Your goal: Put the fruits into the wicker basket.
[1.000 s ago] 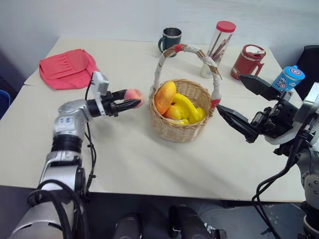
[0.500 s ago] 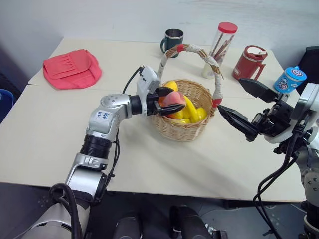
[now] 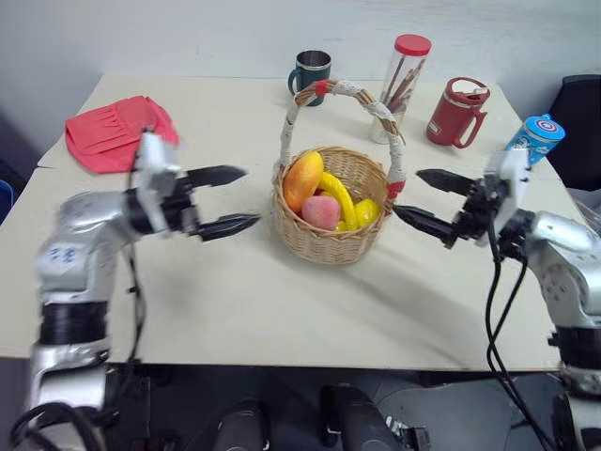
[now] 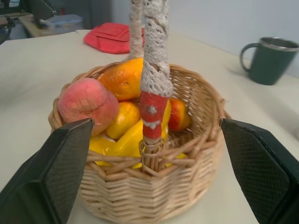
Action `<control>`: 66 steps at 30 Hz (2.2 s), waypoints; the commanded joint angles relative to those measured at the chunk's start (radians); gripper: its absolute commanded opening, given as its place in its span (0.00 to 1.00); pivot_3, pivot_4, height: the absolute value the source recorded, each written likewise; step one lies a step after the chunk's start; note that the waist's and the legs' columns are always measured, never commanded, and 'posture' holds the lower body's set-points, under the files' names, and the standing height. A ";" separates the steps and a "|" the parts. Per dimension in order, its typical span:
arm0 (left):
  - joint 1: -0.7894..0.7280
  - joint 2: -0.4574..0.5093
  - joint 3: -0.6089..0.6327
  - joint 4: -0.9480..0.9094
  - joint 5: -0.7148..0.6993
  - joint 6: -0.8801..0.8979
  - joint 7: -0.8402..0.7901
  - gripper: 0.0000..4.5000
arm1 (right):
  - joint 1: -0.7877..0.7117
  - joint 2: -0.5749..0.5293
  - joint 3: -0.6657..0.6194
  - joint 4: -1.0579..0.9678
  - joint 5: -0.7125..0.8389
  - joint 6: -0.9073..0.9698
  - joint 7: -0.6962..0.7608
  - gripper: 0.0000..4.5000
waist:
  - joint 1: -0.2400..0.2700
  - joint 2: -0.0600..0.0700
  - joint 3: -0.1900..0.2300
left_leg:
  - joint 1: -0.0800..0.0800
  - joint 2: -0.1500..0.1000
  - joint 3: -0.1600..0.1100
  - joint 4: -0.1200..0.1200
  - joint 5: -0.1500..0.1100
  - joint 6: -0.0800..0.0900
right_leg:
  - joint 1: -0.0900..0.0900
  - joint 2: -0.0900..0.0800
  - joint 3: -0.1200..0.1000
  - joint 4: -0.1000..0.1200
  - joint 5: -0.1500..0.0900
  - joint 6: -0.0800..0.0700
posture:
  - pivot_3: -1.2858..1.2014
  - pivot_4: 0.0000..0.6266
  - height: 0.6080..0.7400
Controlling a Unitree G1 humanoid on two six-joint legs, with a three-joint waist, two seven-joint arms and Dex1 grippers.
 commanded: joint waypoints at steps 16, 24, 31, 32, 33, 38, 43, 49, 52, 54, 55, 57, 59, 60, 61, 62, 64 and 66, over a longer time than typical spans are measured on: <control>0.018 0.009 0.013 -0.170 -0.110 0.018 0.096 1.00 | 0.022 0.077 -0.104 -0.035 0.039 -0.042 0.130 0.04 | 0.028 0.000 0.000 | -0.003 -0.001 -0.001 0.001 -0.003 0.002 | 0.000 -0.002 -0.001 -0.002 0.000 0.001 | 0.52 0.24 1.00; -0.076 -0.093 -0.107 -0.021 -0.072 -0.054 0.049 1.00 | 0.410 0.054 -0.493 -0.376 0.104 -0.016 -0.119 0.04 | 0.036 0.001 0.001 | -0.003 -0.002 0.001 0.002 -0.003 0.002 | 0.000 0.001 -0.001 -0.002 0.001 0.002 | 0.52 0.24 1.00; -0.164 -0.141 -0.174 0.110 -0.029 -0.118 -0.019 1.00 | 0.521 0.094 -0.591 -0.276 0.041 -0.135 -0.176 0.04 | 0.021 0.001 0.001 | 0.001 -0.002 0.003 0.001 -0.003 0.001 | 0.002 0.007 0.003 -0.002 0.001 0.002 | 0.52 0.24 1.00; -0.168 -0.143 -0.177 0.118 -0.025 -0.123 -0.023 1.00 | 0.505 0.098 -0.587 -0.232 0.038 -0.153 -0.176 0.04 | 0.018 0.001 0.001 | 0.001 -0.001 0.004 0.001 -0.003 0.001 | 0.001 0.007 0.005 -0.002 0.001 0.002 | 0.52 0.24 1.00; -0.172 -0.143 -0.180 0.124 -0.022 -0.127 -0.028 1.00 | 0.488 0.096 -0.578 -0.181 0.025 -0.175 -0.171 0.04 | 0.014 0.001 0.001 | 0.002 -0.001 0.004 0.001 -0.003 0.001 | 0.001 0.007 0.005 -0.002 0.001 0.002 | 0.52 0.24 1.00; -0.151 -0.125 -0.158 0.127 -0.022 -0.122 -0.028 1.00 | 0.460 0.080 -0.532 -0.069 -0.008 -0.218 -0.124 0.25 | 0.004 0.001 0.001 | 0.001 -0.001 0.004 0.000 -0.003 0.001 | 0.001 0.009 0.007 -0.001 0.001 0.002 | 0.52 0.24 1.00; -0.040 -0.036 -0.087 0.202 0.035 -0.177 -0.016 1.00 | 0.537 0.051 -0.571 -0.096 -0.025 -0.279 -0.081 0.64 | 0.003 0.002 0.001 | 0.003 0.001 0.004 -0.001 -0.002 0.000 | 0.001 0.010 0.009 -0.002 0.001 0.002 | 0.52 0.24 1.00; 0.185 0.076 -0.041 0.236 0.083 -0.277 -0.074 1.00 | 0.717 -0.046 -0.670 -0.075 -0.020 -0.340 0.060 0.99 | 0.004 0.002 0.001 | 0.004 0.000 0.005 -0.007 -0.003 0.001 | 0.001 0.004 0.009 -0.006 0.001 0.002 | 0.52 0.24 1.00; 0.301 0.092 -0.007 0.195 0.088 -0.313 -0.065 1.00 | 0.802 -0.077 -0.688 -0.081 -0.027 -0.370 0.151 0.99 | 0.006 0.001 0.001 | 0.004 -0.002 0.004 -0.009 -0.003 0.002 | 0.002 0.000 0.007 -0.008 0.002 0.003 | 0.52 0.24 1.00; 0.372 0.086 0.018 0.141 0.077 -0.321 -0.046 1.00 | 0.875 -0.089 -0.654 -0.121 -0.027 -0.395 0.254 0.99 | 0.007 0.001 0.001 | 0.004 -0.002 0.004 -0.010 -0.005 0.004 | 0.002 -0.001 0.007 -0.009 0.002 0.003 | 0.52 0.24 1.00; 0.417 0.081 0.027 0.103 0.079 -0.328 -0.034 1.00 | 0.900 -0.092 -0.618 -0.152 -0.015 -0.395 0.307 0.99 | 0.007 0.001 0.000 | 0.004 -0.002 0.004 -0.011 -0.005 0.005 | 0.002 -0.001 0.007 -0.010 0.002 0.003 | 0.52 0.24 1.00; 0.514 0.068 0.041 0.020 0.084 -0.341 -0.013 1.00 | 0.911 -0.081 -0.510 -0.219 -0.009 -0.412 0.376 0.99 | 0.002 0.001 0.000 | 0.004 -0.001 0.003 -0.013 -0.006 0.006 | 0.002 -0.001 0.006 -0.010 0.002 0.003 | 0.52 0.24 1.00; 0.589 0.055 0.053 -0.045 0.090 -0.341 0.016 1.00 | 0.857 -0.055 -0.389 -0.256 -0.025 -0.429 0.387 0.99 | -0.008 0.001 0.000 | 0.005 -0.001 0.004 -0.012 -0.006 0.007 | 0.002 -0.001 0.007 -0.010 0.002 0.002 | 0.52 0.24 1.00; 0.619 0.048 0.059 -0.070 0.099 -0.348 0.039 1.00 | 0.809 -0.036 -0.325 -0.253 -0.049 -0.451 0.384 0.99 | -0.015 -0.001 0.000 | 0.006 0.000 0.004 -0.012 -0.006 0.007 | 0.002 -0.001 0.007 -0.010 0.003 0.001 | 0.52 0.24 1.00; 0.644 0.038 0.064 -0.089 0.108 -0.356 0.061 1.00 | 0.760 -0.020 -0.265 -0.240 -0.076 -0.472 0.386 0.99 | -0.015 0.000 0.000 | 0.007 0.000 0.004 -0.012 -0.006 0.007 | 0.003 -0.001 0.006 -0.010 0.004 0.000 | 0.52 0.24 1.00; 0.668 0.027 0.066 -0.104 0.122 -0.368 0.084 1.00 | 0.710 0.001 -0.211 -0.217 -0.100 -0.495 0.387 0.99 | -0.016 0.000 0.000 | 0.007 0.000 0.004 -0.012 -0.006 0.007 | 0.003 -0.001 0.006 -0.009 0.004 0.000 | 0.52 0.24 1.00; 0.719 0.003 0.057 -0.133 0.172 -0.405 0.138 1.00 | 0.591 0.054 -0.110 -0.125 -0.157 -0.547 0.381 0.99 | -0.016 0.000 0.000 | 0.008 0.000 0.004 -0.013 -0.006 0.007 | 0.003 -0.001 0.006 -0.009 0.005 -0.001 | 0.52 0.24 1.00; 0.743 -0.019 0.048 -0.145 0.207 -0.440 0.176 1.00 | 0.492 0.096 -0.049 -0.017 -0.204 -0.607 0.379 0.99 | -0.015 0.000 0.000 | 0.008 0.000 0.004 -0.013 -0.005 0.006 | 0.003 -0.001 0.006 -0.009 0.005 -0.001 | 0.52 0.24 1.00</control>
